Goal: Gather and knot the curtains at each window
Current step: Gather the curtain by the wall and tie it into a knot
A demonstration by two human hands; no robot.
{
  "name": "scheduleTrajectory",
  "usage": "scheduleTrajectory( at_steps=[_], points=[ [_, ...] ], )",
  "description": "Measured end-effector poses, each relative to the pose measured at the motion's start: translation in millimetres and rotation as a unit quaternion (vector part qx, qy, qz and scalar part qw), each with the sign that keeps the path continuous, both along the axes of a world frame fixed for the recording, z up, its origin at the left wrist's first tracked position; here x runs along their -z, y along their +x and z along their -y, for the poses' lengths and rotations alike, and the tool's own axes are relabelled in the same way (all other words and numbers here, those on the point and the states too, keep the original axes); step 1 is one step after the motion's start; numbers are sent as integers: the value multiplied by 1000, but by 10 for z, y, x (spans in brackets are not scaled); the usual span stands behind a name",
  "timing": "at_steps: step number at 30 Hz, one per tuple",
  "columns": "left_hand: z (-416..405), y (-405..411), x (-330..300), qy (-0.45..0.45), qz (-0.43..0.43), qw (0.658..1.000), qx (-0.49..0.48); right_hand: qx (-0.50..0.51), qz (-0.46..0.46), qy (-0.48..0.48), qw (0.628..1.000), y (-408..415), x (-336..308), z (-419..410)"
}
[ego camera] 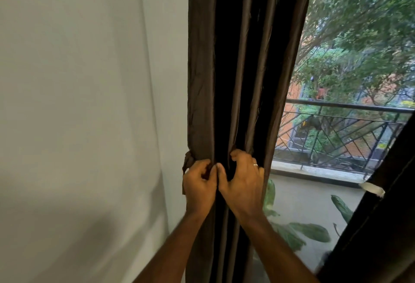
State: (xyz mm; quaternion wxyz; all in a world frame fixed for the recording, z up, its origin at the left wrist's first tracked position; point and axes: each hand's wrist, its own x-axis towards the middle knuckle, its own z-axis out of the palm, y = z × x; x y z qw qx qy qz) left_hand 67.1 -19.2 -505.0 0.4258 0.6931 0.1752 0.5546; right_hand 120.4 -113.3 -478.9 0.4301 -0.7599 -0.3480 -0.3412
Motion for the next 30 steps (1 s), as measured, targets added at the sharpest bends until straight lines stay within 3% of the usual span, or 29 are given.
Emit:
scheduleTrajectory(
  at_steps=[5,10,14,17,30],
  points=[
    [-148,-85,17,20,-17,1000,-6,-28,-107,94,989,2,-4,1],
    [-225,-223,26,21,-13,1000,5,-74,-21,64,995,-91,107,-73],
    [-237,-338,95,14,-1,1000,23,-68,-129,113,983,-178,187,-74],
    [-216,-414,160,13,-6,999,48,-110,-104,59,987,-370,200,-111],
    [-31,-568,175,62,-20,996,68,-98,-123,95,983,-623,248,-146]
  ],
)
